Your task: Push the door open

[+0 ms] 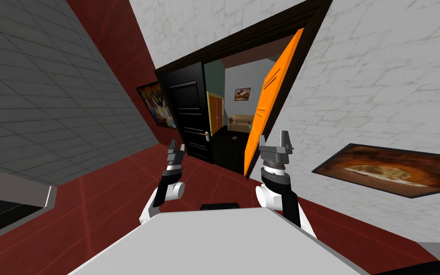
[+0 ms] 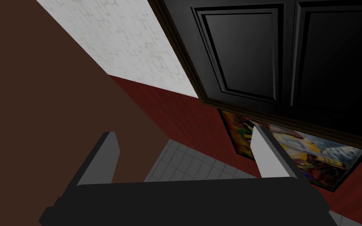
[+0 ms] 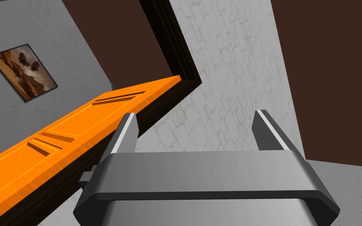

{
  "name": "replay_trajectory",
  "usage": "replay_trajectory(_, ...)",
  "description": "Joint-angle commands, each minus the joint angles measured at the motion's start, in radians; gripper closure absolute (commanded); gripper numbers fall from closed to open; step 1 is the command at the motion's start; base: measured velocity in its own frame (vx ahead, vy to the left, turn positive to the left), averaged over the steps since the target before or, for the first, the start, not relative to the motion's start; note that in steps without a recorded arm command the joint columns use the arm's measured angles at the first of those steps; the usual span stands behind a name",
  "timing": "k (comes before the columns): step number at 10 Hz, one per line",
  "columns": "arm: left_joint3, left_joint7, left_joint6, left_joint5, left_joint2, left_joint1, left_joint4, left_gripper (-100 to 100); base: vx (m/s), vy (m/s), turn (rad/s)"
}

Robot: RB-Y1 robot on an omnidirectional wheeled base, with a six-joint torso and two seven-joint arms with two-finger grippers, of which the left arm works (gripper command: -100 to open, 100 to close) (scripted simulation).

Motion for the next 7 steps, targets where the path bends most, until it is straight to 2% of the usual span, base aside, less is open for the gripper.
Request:
replay_trajectory(1, 0.000, 0.009, 0.002, -0.006, 0.006, -0.030, 0.050, -100, 0.096, 0.085, -0.046)
replay_trajectory(6, -0.003, 0.037, -0.007, -0.028, 0.019, -0.133, 0.228, -100, 0.086, 0.090, -0.039)
replay_trajectory(7, -0.003, 0.037, -0.007, -0.028, 0.019, -0.133, 0.241, -100, 0.069, 0.071, -0.027)
